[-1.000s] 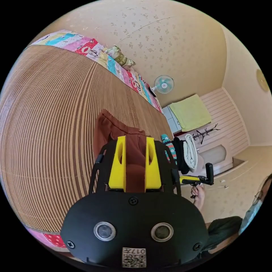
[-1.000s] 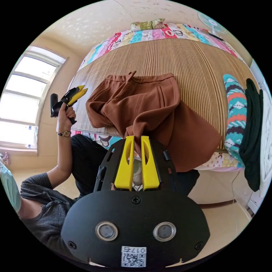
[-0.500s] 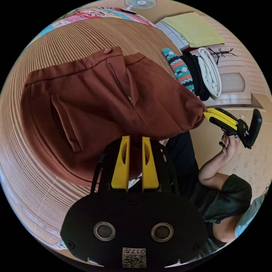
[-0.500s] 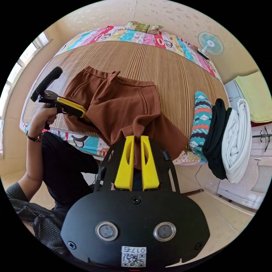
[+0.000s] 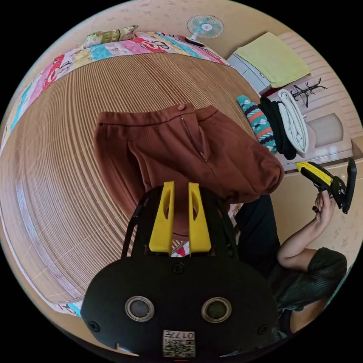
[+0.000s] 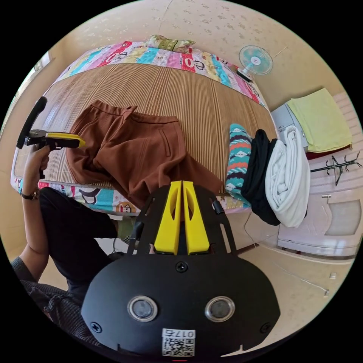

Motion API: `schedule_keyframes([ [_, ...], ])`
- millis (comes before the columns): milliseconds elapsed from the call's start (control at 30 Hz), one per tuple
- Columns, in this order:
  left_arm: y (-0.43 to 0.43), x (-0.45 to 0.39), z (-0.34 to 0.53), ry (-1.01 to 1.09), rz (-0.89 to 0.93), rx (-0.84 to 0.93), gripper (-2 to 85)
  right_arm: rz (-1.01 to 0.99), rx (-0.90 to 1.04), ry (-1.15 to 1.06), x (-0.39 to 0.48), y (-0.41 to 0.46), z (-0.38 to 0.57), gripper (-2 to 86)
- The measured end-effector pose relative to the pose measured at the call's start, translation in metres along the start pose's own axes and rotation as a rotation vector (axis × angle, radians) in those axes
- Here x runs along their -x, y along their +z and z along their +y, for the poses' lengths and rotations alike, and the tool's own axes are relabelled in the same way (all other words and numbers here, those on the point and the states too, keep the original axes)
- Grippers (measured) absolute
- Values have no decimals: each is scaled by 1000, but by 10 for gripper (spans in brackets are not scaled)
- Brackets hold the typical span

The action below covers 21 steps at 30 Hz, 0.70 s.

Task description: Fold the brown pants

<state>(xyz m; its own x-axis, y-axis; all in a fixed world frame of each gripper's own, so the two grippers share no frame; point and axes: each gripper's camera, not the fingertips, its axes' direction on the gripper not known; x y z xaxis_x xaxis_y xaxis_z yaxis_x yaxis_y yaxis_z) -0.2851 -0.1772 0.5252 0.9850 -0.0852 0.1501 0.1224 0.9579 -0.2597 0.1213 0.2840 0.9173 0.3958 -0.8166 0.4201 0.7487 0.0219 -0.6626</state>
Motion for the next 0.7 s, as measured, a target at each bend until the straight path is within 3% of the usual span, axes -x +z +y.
schedule_keyframes([
  [133, 55, -26, -15, 23, -191, 164, 82, -133, -15, -73, 3, 17, -18, 7],
  [333, 89, -32, -21, -16, -144, 181, 75, -520, -8, -164, 13, 79, -86, 6],
  [533, 114, -54, -18, -42, -237, 87, 14, -434, 256, -225, 52, 190, -136, 6],
  [700, 130, -67, -20, -109, -381, -103, -8, -477, 69, -173, 43, 211, -153, 5],
])
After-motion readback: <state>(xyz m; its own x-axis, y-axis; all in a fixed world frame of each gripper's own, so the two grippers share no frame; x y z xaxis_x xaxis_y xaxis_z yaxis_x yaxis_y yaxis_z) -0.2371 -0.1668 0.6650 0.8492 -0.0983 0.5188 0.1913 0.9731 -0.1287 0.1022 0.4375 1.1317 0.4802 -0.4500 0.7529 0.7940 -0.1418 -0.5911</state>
